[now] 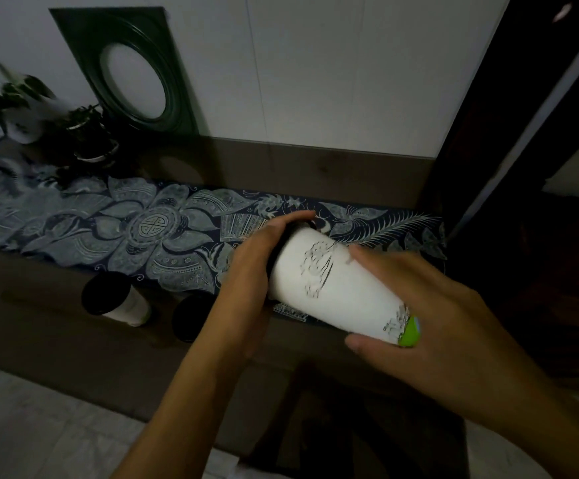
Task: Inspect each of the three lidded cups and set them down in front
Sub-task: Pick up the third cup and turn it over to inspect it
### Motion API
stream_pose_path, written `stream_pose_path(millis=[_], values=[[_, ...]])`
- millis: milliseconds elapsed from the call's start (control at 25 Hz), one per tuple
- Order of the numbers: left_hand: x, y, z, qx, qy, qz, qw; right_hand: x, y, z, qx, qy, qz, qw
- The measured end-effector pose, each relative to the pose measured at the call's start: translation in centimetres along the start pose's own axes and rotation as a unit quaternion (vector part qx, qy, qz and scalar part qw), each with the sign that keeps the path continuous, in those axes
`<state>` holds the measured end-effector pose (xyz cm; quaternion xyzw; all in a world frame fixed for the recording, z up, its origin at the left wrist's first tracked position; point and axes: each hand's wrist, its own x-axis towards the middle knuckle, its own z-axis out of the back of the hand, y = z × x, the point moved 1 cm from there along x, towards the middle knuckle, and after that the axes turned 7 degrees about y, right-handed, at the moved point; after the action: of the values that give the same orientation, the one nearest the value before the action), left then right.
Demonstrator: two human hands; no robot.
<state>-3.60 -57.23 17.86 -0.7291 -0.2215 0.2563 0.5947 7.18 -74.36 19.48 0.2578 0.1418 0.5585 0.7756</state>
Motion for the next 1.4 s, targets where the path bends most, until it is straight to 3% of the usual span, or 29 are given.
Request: stream_pose_path(millis=[40, 80, 120, 160, 200, 240, 280, 360, 400, 440, 480, 560, 640, 720, 800, 840, 920, 960, 1000, 1040, 1080, 1120, 1200, 1280, 1360, 1400], values=[[-0.1, 0.0, 0.1, -0.002, 0.008, -0.012, 1.0, 0.0, 0.5, 0.3, 0.16, 0.016, -0.048, 0.986], [-0.2, 0.0, 0.2, -0.004, 0.015, -0.023, 1.0, 0.0, 0.9, 0.4, 0.342, 0.043, -0.09, 0.934], [-0.3, 0.0, 0.3, -0.005, 0.018, -0.031, 0.999, 0.0, 0.9, 0.5, 0.452, 0.061, -0.124, 0.881], [-0.3, 0.0, 0.4, -0.006, 0.017, -0.034, 0.999, 0.1, 0.9, 0.7, 0.512, 0.076, -0.148, 0.843], [-0.3, 0.0, 0.3, -0.006, 0.012, -0.035, 0.999, 0.1, 1.0, 0.7, 0.526, 0.096, -0.147, 0.832], [-0.2, 0.0, 0.3, -0.007, 0.004, -0.032, 0.999, 0.0, 1.1, 0.7, 0.511, 0.102, -0.131, 0.843], [-0.1, 0.0, 0.3, -0.009, -0.007, -0.026, 1.0, 0.0, 1.1, 0.6, 0.438, 0.095, -0.108, 0.887], [0.0, 0.0, 0.3, -0.011, -0.03, 0.004, 0.999, 0.0, 0.8, 0.5, 0.139, 0.047, -0.044, 0.988], [0.0, 0.0, 0.2, -0.013, -0.034, 0.021, 0.999, -0.1, 0.6, 0.2, -0.002, 0.013, -0.002, 1.0], [0.0, 0.1, 0.2, -0.017, -0.034, 0.034, 0.999, -0.1, 0.6, 0.2, -0.056, -0.013, 0.02, 0.998], [0.0, 0.1, 0.1, -0.021, -0.029, 0.036, 0.999, -0.1, 0.6, 0.1, -0.037, -0.028, 0.009, 0.999], [-0.2, 0.1, 0.1, -0.036, -0.011, 0.018, 0.999, 0.1, 1.0, 0.5, 0.186, -0.019, -0.076, 0.979], [-0.4, -0.1, 0.2, -0.05, 0.009, -0.007, 0.999, 0.2, 1.2, 0.7, 0.441, 0.03, -0.14, 0.886], [-0.5, -0.3, 0.2, -0.051, 0.018, -0.016, 0.998, 0.3, 1.4, 1.1, 0.532, 0.067, -0.185, 0.824], [-0.4, -0.3, 0.2, -0.048, 0.01, -0.01, 0.999, 0.0, 1.4, 1.3, 0.52, 0.081, -0.164, 0.834], [-0.3, -0.2, 0.2, -0.046, 0.004, 0.001, 0.999, 0.0, 1.4, 1.3, 0.45, 0.088, -0.136, 0.878], [-0.2, -0.2, 0.1, -0.042, -0.001, 0.031, 0.999, -0.4, 0.9, 1.3, 0.159, 0.063, -0.06, 0.983], [-0.2, -0.1, 0.1, -0.042, 0.002, 0.04, 0.998, -0.5, 0.6, 1.0, 0.032, 0.038, -0.01, 0.999], [-0.3, -0.1, 0.1, -0.039, 0.005, 0.042, 0.998, -0.6, 0.6, 0.8, -0.014, 0.025, 0.017, 0.999], [-0.3, -0.1, 0.1, -0.03, 0.006, 0.033, 0.999, -0.8, 0.6, 0.8, 0.001, 0.015, 0.016, 1.0], [-0.3, -0.1, 0.1, -0.017, 0.008, 0.017, 1.0, -0.8, 0.8, 0.9, 0.089, 0.019, -0.018, 0.996], [-0.4, -0.1, 0.1, -0.002, 0.01, -0.004, 1.0, -0.7, 1.2, 1.0, 0.226, 0.028, -0.063, 0.972], [-0.6, -0.4, 0.0, 0.016, 0.013, -0.041, 0.999, -0.6, 1.6, 1.2, 0.463, 0.051, -0.132, 0.875], [-0.6, -0.6, -0.1, 0.015, 0.01, -0.054, 0.998, -0.8, 1.8, 1.3, 0.522, 0.068, -0.166, 0.834], [-0.6, -0.8, -0.3, 0.011, -0.005, -0.05, 0.999, -1.0, 1.8, 1.6, 0.491, 0.074, -0.131, 0.858], [-0.6, -0.9, -0.4, 0.01, -0.014, -0.042, 0.999, -1.0, 1.8, 1.6, 0.399, 0.082, -0.099, 0.908]])
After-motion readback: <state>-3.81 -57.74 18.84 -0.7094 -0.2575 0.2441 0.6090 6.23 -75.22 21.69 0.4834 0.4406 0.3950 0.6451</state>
